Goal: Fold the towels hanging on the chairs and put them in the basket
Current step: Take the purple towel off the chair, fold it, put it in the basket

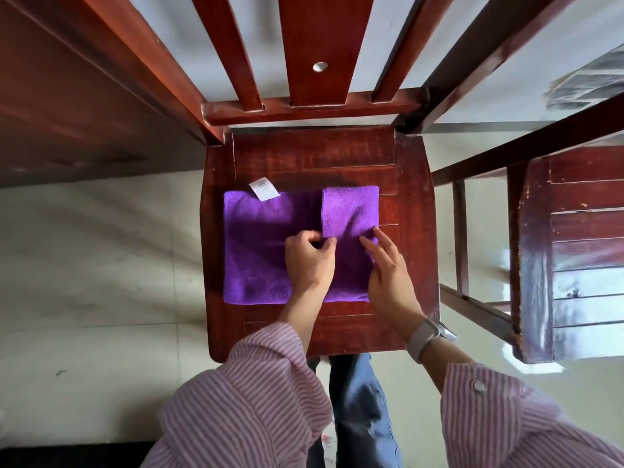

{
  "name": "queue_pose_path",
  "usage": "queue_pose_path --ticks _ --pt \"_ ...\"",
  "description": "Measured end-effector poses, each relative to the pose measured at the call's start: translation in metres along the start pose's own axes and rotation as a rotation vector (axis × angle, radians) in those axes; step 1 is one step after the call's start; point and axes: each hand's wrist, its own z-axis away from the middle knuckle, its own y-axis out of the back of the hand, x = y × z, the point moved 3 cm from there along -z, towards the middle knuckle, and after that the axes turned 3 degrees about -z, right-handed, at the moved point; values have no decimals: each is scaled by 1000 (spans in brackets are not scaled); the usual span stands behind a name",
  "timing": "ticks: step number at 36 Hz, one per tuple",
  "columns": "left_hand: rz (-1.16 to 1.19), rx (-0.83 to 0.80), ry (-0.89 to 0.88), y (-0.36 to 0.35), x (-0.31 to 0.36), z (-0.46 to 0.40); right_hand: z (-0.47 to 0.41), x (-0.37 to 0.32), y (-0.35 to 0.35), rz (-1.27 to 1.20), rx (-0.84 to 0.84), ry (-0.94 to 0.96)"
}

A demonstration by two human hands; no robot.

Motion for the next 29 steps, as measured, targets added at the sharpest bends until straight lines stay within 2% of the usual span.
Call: queue_pose_path --ticks 5,9,12,17,21,27,29 --pt "62 -23 -2 6 2 1 3 -2 1 -9 1 9" --pt "109 -13 -92 16 11 8 8 -6 2 55 15 75" --pt "266 -13 -122 27 14 15 10 -11 1 116 29 150" --pt "526 -44 -52 48 -3 9 9 -28 -8 195 24 293" --pt "522 24 -25 69 -26 -5 8 -42 -25 271 -48 317" --pt "425 134 -270 93 -42 -17 4 -59 -43 373 -74 360" --pt "399 177 -284 97 -49 -23 2 -62 -51 417 -77 384"
